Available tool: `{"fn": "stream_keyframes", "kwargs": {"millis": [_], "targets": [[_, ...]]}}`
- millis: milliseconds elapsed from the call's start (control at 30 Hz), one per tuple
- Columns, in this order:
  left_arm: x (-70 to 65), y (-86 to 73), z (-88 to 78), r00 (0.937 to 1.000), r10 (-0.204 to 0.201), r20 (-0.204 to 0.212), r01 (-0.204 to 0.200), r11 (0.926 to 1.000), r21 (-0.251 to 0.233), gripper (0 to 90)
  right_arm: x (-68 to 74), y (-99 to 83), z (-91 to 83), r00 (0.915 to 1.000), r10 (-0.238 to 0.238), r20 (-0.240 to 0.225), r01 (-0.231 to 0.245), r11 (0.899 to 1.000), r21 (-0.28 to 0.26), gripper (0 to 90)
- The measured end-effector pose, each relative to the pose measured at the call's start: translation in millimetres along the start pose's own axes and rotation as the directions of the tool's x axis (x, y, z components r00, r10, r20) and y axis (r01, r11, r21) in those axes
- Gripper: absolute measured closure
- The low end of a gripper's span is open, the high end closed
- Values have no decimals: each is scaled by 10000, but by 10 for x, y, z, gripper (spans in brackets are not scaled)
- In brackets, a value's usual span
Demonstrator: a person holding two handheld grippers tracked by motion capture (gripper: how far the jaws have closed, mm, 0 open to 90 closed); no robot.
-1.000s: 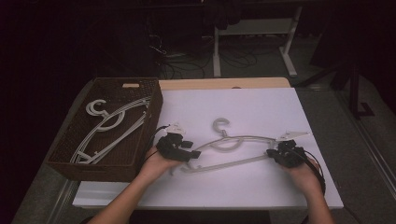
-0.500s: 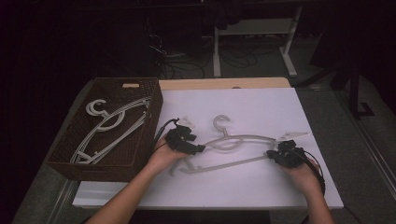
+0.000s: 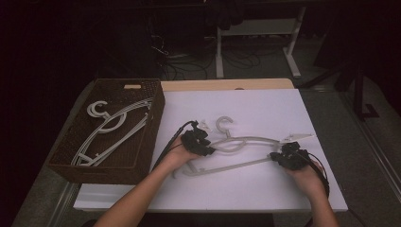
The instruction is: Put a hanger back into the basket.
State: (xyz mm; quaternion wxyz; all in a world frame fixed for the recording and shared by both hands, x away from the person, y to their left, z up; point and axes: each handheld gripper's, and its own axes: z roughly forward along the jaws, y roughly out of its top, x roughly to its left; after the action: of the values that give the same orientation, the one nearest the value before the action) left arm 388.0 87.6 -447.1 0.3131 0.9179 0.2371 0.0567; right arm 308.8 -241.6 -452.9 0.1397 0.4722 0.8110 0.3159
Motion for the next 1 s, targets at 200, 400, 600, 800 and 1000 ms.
{"fn": "stream_keyframes", "kwargs": {"millis": [200,400,600,800,1000], "targets": [[-55,40,23,9995,282,-134,-280,9995,167,748,-1,-1,0,10000,-10,-9,10,10000,-5,895],[-46,53,4,9993,339,-160,-335,9992,237,806,0,2,-6,9999,-109,0,109,9999,-1,895],[-46,94,-76,9998,175,-97,-175,9998,-8,821,-28,16,-132,9997,-100,-220,82,9966,-814,829],[3,239,-377,9966,-151,-812,136,9997,-194,823,49,24,-264,9966,-323,-755,206,9884,-1507,624],[85,377,-783,9920,-460,-1175,396,9976,-566,823,97,14,-289,9935,-338,-1087,167,9877,-1552,474]]}}
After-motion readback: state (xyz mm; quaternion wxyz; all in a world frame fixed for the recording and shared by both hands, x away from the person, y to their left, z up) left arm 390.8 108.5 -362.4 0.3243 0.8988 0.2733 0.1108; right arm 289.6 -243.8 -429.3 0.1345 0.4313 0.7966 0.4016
